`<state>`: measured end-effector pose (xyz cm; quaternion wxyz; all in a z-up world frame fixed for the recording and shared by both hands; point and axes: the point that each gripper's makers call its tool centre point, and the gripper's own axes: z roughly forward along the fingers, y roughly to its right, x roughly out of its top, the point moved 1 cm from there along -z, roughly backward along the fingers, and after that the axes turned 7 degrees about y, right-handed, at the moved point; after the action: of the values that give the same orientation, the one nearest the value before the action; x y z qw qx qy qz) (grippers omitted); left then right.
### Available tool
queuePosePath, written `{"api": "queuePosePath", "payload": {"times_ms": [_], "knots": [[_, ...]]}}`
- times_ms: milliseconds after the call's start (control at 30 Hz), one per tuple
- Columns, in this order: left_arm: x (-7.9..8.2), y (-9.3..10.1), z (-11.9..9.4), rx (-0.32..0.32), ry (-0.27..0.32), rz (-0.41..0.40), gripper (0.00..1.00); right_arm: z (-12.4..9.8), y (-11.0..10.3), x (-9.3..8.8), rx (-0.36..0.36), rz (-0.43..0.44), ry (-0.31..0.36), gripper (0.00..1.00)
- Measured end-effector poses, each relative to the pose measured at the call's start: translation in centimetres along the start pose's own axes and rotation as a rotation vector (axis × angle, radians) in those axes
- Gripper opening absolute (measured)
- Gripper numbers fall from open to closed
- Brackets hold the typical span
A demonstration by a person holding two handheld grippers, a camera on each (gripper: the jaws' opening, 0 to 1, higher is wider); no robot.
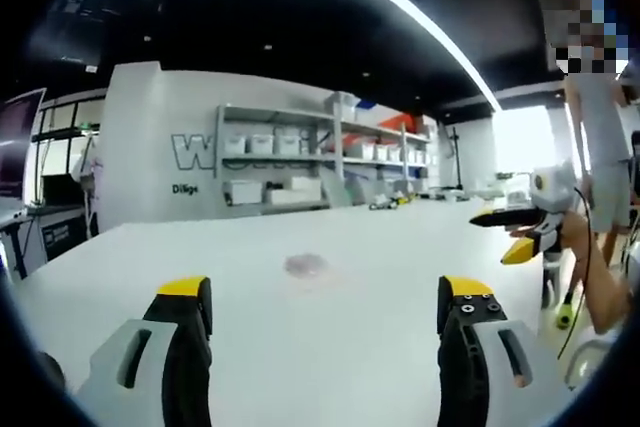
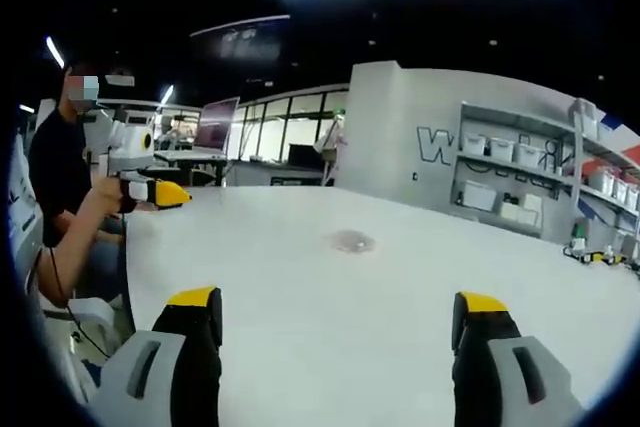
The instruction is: Open the resealable bag by pulling the two sides of the seal apart until the entire bag opening is separated and visibly accessible.
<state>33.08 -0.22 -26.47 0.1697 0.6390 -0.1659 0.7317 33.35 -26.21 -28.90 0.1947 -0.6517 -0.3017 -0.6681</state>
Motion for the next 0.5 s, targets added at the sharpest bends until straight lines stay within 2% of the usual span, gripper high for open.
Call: {"api": "queuePosePath", "payload": {"times_ms": [233,500], "knots": [[-0.3,-0.1,0.4,-0.002,-0.002,0.027,0.88,0.7,-0.1,-0.1,0.009,0.002,-0.003,0.92],[-1.2,-0.4,1.2,0.000,-0.008,0.008,0.87,1.3,0.4,-0.5,0.004,0.020,0.004,0.87]]}}
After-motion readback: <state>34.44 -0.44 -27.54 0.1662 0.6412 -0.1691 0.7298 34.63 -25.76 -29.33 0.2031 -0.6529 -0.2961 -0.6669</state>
